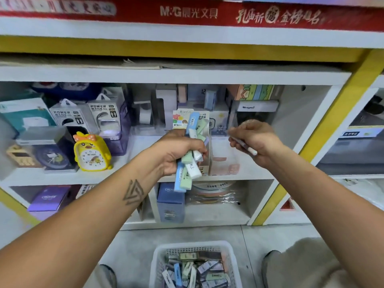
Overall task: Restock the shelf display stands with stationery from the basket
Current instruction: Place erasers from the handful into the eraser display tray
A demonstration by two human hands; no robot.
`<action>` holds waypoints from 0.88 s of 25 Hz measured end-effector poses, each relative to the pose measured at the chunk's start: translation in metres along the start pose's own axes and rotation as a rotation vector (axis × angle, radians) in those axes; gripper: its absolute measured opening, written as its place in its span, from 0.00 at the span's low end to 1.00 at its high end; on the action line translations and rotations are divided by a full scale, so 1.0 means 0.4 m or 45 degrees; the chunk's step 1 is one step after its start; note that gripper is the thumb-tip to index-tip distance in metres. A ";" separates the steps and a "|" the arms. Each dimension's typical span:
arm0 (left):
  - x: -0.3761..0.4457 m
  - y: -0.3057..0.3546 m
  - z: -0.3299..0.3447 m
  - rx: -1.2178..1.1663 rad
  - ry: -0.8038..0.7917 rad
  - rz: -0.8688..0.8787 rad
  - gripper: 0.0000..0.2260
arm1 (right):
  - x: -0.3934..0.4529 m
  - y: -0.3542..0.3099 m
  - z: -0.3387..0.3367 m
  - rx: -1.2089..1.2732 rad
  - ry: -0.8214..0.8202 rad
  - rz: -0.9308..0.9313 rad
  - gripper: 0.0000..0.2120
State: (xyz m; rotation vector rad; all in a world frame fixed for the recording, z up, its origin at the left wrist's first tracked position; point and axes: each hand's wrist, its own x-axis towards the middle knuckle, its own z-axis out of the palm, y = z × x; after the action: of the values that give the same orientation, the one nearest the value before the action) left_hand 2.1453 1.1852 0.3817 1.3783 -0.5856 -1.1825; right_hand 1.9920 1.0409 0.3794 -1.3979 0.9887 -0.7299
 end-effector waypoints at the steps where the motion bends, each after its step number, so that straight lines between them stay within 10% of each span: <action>1: 0.010 0.000 -0.007 0.002 0.001 -0.005 0.12 | 0.018 0.002 0.005 0.007 -0.033 0.065 0.06; 14: 0.033 0.019 -0.040 -0.007 -0.010 -0.076 0.11 | 0.064 -0.007 0.044 -1.242 0.074 -0.210 0.09; 22: 0.039 0.015 -0.021 0.037 -0.006 -0.095 0.14 | 0.032 -0.003 0.044 -1.114 -0.143 -0.404 0.05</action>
State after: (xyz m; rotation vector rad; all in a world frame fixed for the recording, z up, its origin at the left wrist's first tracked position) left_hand 2.1601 1.1739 0.3808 1.4329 -0.5613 -1.2415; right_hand 2.0136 1.0373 0.3772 -2.3675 1.0549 -0.4336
